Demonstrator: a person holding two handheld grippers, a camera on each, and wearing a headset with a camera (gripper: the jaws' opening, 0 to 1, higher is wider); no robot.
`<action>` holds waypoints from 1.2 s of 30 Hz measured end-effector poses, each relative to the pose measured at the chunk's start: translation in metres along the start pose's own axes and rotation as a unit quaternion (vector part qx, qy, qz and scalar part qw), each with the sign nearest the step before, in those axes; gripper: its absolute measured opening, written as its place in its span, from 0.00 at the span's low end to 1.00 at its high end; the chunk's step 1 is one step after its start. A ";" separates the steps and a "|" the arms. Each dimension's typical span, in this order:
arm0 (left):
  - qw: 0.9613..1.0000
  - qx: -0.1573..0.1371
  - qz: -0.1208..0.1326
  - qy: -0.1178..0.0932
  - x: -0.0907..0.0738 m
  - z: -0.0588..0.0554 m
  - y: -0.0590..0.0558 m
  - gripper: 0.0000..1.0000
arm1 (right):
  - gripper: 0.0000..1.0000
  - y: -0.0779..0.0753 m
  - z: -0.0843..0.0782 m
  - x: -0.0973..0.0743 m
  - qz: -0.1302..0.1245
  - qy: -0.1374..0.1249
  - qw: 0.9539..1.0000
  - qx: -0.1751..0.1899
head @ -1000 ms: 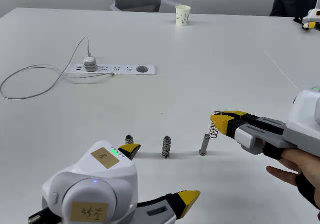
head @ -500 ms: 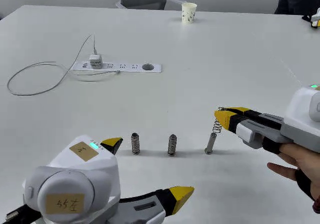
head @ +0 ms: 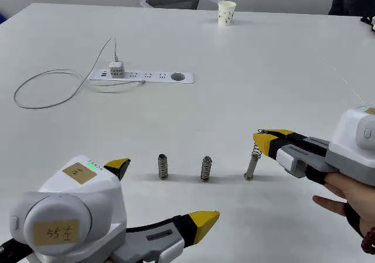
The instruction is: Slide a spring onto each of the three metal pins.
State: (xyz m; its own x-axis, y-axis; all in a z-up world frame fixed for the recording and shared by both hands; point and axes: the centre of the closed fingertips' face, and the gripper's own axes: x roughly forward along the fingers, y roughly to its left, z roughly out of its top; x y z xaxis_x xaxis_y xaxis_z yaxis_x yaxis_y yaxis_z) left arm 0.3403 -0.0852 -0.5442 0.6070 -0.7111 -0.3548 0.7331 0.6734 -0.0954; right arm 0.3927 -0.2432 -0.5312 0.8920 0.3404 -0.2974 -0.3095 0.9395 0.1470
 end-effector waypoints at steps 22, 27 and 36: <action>1.000 -0.017 0.020 0.001 -0.002 -0.006 0.011 0.94 | 0.12 0.005 -0.018 -0.002 -0.008 0.017 0.999 -0.034; 1.000 -0.017 0.023 -0.005 -0.003 -0.004 0.013 0.91 | 0.12 0.005 -0.027 0.000 -0.010 0.028 0.999 -0.043; 0.999 -0.018 0.026 -0.006 -0.003 -0.005 0.014 0.90 | 0.12 0.005 -0.040 0.003 -0.013 0.047 0.998 -0.047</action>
State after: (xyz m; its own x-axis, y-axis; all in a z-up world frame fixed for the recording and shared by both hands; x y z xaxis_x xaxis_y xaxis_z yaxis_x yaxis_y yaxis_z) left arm 0.3477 -0.0725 -0.5495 0.6479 -0.6775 -0.3482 0.6890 0.7161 -0.1115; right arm 0.3804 -0.2355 -0.5694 0.8665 0.3146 -0.3876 -0.3205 0.9459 0.0512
